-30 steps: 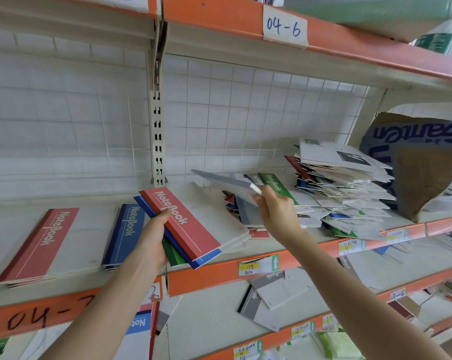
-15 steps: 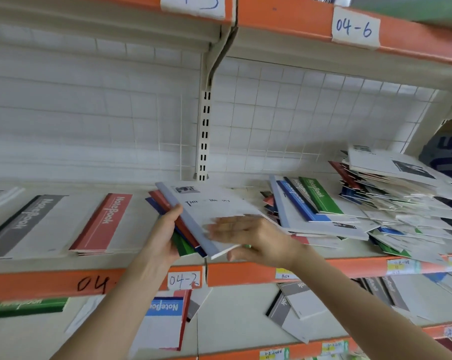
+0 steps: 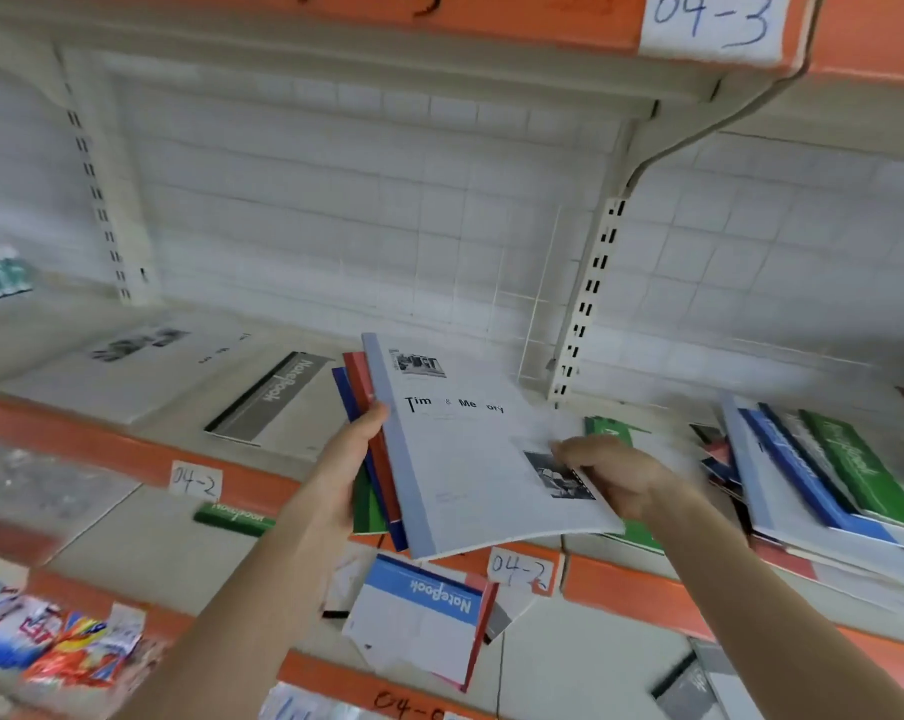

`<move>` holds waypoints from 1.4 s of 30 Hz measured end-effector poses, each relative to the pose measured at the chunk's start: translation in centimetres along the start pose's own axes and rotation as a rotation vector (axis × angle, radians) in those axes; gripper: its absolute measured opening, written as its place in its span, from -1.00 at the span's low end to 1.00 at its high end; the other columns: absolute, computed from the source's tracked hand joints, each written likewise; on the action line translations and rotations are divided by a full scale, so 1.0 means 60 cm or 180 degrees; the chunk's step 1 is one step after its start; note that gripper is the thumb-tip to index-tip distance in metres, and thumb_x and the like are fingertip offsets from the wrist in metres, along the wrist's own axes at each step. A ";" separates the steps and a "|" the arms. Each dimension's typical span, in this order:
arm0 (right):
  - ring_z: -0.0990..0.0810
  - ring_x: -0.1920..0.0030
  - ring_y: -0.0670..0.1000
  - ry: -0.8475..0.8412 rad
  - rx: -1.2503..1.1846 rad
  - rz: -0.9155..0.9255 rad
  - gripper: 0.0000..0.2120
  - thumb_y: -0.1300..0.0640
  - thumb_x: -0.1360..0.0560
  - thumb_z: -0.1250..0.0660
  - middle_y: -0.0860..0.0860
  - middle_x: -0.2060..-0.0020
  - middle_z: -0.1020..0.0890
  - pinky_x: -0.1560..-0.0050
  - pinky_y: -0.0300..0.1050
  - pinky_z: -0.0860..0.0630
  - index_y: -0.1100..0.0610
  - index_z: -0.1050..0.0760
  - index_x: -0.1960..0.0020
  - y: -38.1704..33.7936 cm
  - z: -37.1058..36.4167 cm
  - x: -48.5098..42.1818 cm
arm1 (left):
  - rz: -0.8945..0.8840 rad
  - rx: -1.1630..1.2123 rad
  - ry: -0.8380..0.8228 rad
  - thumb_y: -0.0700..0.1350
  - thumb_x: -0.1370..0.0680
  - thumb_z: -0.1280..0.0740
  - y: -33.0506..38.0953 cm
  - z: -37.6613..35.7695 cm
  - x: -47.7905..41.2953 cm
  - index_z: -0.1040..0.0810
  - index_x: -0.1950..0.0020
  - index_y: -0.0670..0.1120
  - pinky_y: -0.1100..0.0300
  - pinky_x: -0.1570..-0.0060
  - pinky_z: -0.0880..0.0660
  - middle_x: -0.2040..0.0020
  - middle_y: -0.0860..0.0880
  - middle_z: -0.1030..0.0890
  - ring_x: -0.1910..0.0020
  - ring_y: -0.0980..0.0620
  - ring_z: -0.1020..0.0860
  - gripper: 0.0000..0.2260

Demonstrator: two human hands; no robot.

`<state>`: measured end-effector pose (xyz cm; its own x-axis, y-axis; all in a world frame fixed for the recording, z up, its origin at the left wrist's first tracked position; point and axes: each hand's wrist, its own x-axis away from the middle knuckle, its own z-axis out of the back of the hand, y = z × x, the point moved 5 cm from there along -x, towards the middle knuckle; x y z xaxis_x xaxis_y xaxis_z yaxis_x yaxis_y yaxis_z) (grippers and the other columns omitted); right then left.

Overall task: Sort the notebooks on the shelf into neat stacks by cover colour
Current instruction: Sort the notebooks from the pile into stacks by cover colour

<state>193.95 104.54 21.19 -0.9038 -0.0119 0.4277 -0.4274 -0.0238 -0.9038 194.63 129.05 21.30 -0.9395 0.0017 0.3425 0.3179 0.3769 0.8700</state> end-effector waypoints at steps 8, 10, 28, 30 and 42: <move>-0.59 0.54 0.03 0.0199 -0.0033 0.0485 -0.87 0.47 -0.51 -0.18 0.18 0.41 -0.59 0.57 -0.16 -0.51 0.29 -0.42 0.08 -0.065 -0.131 -0.075 | -0.0018 0.0036 0.0573 -0.03 -0.62 -0.18 0.059 0.149 -0.036 -0.49 -0.09 -0.16 -0.02 0.20 -0.45 0.19 -0.16 -0.54 0.32 -0.02 -0.47 -0.77; -0.59 0.54 0.01 0.0284 -0.0037 0.0522 -0.86 0.48 -0.50 -0.18 0.22 0.32 -0.56 0.55 -0.17 -0.53 0.29 -0.42 0.10 -0.076 -0.165 -0.097 | -0.0037 0.0236 0.0562 -0.05 -0.60 -0.23 0.073 0.202 -0.038 -0.48 -0.06 -0.16 0.06 0.30 -0.41 0.19 -0.11 -0.54 0.26 -0.04 -0.51 -0.81; -0.60 0.36 0.12 0.0796 -0.0503 0.0553 -0.77 0.57 -0.47 -0.07 0.24 0.16 -0.54 0.29 -0.01 -0.60 0.32 -0.40 0.13 -0.098 -0.557 -0.266 | -0.0138 0.0122 0.1127 -0.20 -0.57 -0.22 0.240 0.642 -0.056 -0.41 -0.14 -0.20 0.09 0.26 -0.38 0.18 -0.17 -0.52 0.23 -0.13 -0.49 -0.84; -0.53 0.29 0.16 0.0988 -0.0212 0.0512 -0.79 0.54 -0.46 -0.11 0.23 0.17 -0.54 0.17 0.12 -0.55 0.32 -0.41 0.23 -0.092 -0.572 -0.278 | -0.0155 0.0035 0.1178 -0.23 -0.57 -0.22 0.247 0.665 -0.059 -0.41 -0.13 -0.20 0.11 0.30 -0.35 0.20 -0.16 -0.51 0.25 -0.12 -0.48 -0.85; -0.47 0.45 0.06 0.0689 0.2009 0.0536 -0.80 0.36 -0.49 -0.21 0.13 0.47 -0.49 0.43 -0.21 -0.36 0.24 -0.47 0.29 -0.114 -0.692 -0.314 | -0.0198 -0.0115 0.1193 -0.22 -0.55 -0.26 0.270 0.718 -0.079 -0.42 -0.16 -0.19 0.11 0.25 -0.39 0.16 -0.17 -0.54 0.22 -0.14 -0.51 -0.80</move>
<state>213.02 146.45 18.65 -0.9688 0.1319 0.2099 -0.2459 -0.6177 -0.7470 198.73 175.07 18.46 -0.8474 -0.3616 0.3887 0.2722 0.3327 0.9029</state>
